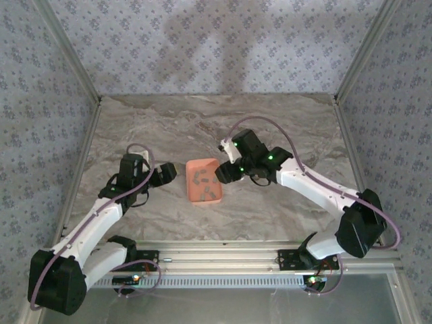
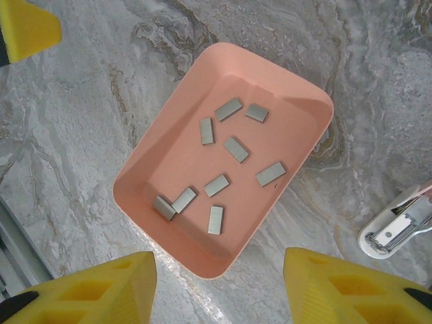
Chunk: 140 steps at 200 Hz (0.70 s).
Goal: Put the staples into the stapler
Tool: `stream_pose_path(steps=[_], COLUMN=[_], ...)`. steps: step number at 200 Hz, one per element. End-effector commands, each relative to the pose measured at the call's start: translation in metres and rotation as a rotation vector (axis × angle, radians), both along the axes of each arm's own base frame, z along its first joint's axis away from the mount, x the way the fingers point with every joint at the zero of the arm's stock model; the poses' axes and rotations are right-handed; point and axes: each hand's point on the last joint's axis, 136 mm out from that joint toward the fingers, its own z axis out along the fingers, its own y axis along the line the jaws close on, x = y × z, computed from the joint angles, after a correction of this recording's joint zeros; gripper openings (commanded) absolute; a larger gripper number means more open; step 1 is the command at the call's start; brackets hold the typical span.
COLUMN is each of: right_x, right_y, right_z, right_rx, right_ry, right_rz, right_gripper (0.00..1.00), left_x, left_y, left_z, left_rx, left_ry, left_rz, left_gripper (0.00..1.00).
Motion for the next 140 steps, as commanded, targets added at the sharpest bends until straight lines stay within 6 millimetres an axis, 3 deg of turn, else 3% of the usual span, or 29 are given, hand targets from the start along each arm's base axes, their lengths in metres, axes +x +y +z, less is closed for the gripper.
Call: stream_pose_path(steps=[1, 7, 30, 79, 140], right_x=[0.002, 0.006, 0.009, 0.013, 0.019], right_y=[0.004, 0.008, 0.009, 0.017, 0.030], right_z=[0.003, 0.015, 0.012, 0.003, -0.022], right_rx=[-0.003, 0.017, 0.005, -0.039, -0.119], right_ry=[0.016, -0.002, 0.014, 0.041, 0.126], right_rz=[-0.043, -0.047, -0.088, -0.124, -0.153], right_gripper=[0.53, 0.53, 0.53, 0.53, 0.53], left_x=[0.002, 0.002, 0.001, 0.001, 0.001], left_y=[0.004, 0.004, 0.006, 0.009, 0.013], left_z=[0.000, -0.001, -0.004, -0.011, -0.020], left_rx=[-0.013, -0.014, -0.017, -0.022, -0.019], left_ry=[-0.019, -0.017, -0.013, -0.003, 0.011], left_rz=[0.029, 0.032, 0.042, 0.058, 0.072], left_gripper=[0.92, 0.92, 0.92, 0.92, 0.92])
